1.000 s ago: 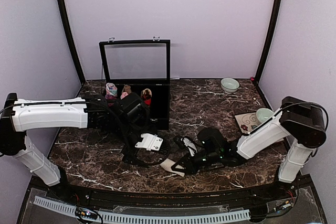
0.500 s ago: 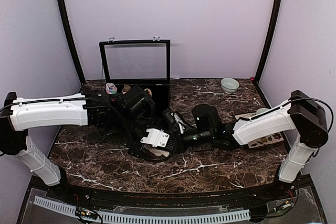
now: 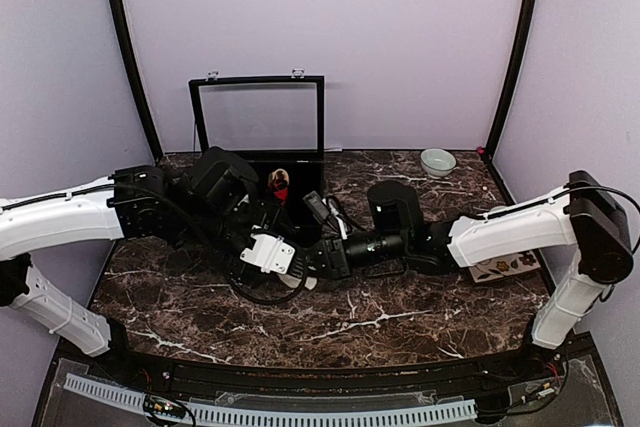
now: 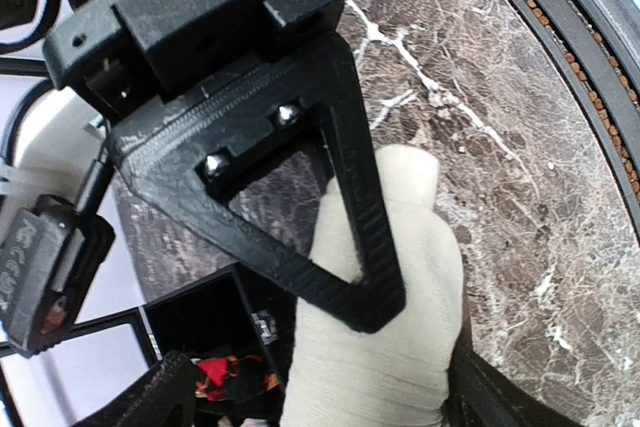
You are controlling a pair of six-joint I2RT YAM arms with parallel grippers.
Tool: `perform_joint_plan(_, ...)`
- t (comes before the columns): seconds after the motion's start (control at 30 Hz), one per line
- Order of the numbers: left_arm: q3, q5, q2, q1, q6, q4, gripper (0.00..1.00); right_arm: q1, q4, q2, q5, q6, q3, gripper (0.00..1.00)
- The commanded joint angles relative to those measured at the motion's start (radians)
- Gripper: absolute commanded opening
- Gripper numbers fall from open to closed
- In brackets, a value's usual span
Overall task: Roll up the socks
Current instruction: Pass from the right arm to the left
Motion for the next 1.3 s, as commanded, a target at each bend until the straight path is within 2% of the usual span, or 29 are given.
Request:
perform_joint_plan(0.0, -0.014, -0.024, -0.028, -0.001, 0.061, 0.017, 0.84, 0.013, -0.012, -0.026, -0.017, 0.049, 0.066, 0.0)
perform_joint_plan(0.1, 0.007, -0.026, -0.017, -0.001, 0.05, 0.009, 0.78, 0.028, -0.065, -0.022, -0.002, 0.05, 0.111, 0.0)
perform_joint_plan(0.2, 0.017, -0.036, -0.016, -0.001, 0.065, 0.004, 0.73, 0.036, -0.048, -0.028, 0.005, 0.081, 0.119, 0.0)
perform_joint_plan(0.37, -0.007, -0.081, -0.039, -0.001, 0.102, 0.034, 0.57, 0.042, -0.053, -0.029, 0.004, 0.111, 0.125, 0.0)
perform_joint_plan(0.47, -0.049, -0.125, -0.072, -0.003, 0.133, 0.138, 0.39, 0.042, -0.069, -0.016, 0.003, 0.161, 0.132, 0.0)
perform_joint_plan(0.5, -0.06, -0.137, -0.084, -0.004, 0.143, 0.18, 0.28, 0.042, -0.065, -0.013, 0.006, 0.176, 0.136, 0.0)
perform_joint_plan(0.53, -0.07, -0.152, -0.091, -0.004, 0.153, 0.2, 0.21, 0.042, -0.063, -0.011, 0.008, 0.186, 0.139, 0.0)
perform_joint_plan(0.6, -0.09, -0.181, -0.097, -0.007, 0.184, 0.233, 0.1, 0.042, -0.055, -0.012, 0.013, 0.194, 0.145, 0.0)
perform_joint_plan(0.67, -0.122, -0.215, -0.105, -0.009, 0.212, 0.285, 0.07, 0.043, -0.05, -0.012, 0.013, 0.2, 0.153, 0.0)
perform_joint_plan(0.8, -0.186, -0.262, -0.13, -0.013, 0.281, 0.406, 0.06, 0.043, -0.031, -0.014, 0.006, 0.225, 0.151, 0.0)
perform_joint_plan(0.87, -0.195, -0.274, -0.133, -0.015, 0.289, 0.43, 0.0, 0.042, -0.037, -0.016, 0.005, 0.233, 0.152, 0.02)
perform_joint_plan(0.97, -0.116, -0.222, -0.115, -0.014, 0.2, 0.297, 0.0, 0.042, -0.075, -0.047, 0.052, 0.199, 0.152, 0.19)
perform_joint_plan(1.1, 0.055, -0.034, -0.064, 0.005, -0.06, 0.012, 0.0, 0.039, -0.192, -0.142, 0.178, 0.045, 0.163, 0.29)
perform_joint_plan(1.23, 0.242, 0.276, 0.028, 0.104, -0.301, -0.225, 0.0, 0.041, -0.297, -0.236, 0.318, -0.136, 0.171, 0.4)
perform_joint_plan(1.27, 0.288, 0.404, 0.062, 0.14, -0.349, -0.307, 0.0, 0.039, -0.317, -0.257, 0.351, -0.163, 0.168, 0.44)
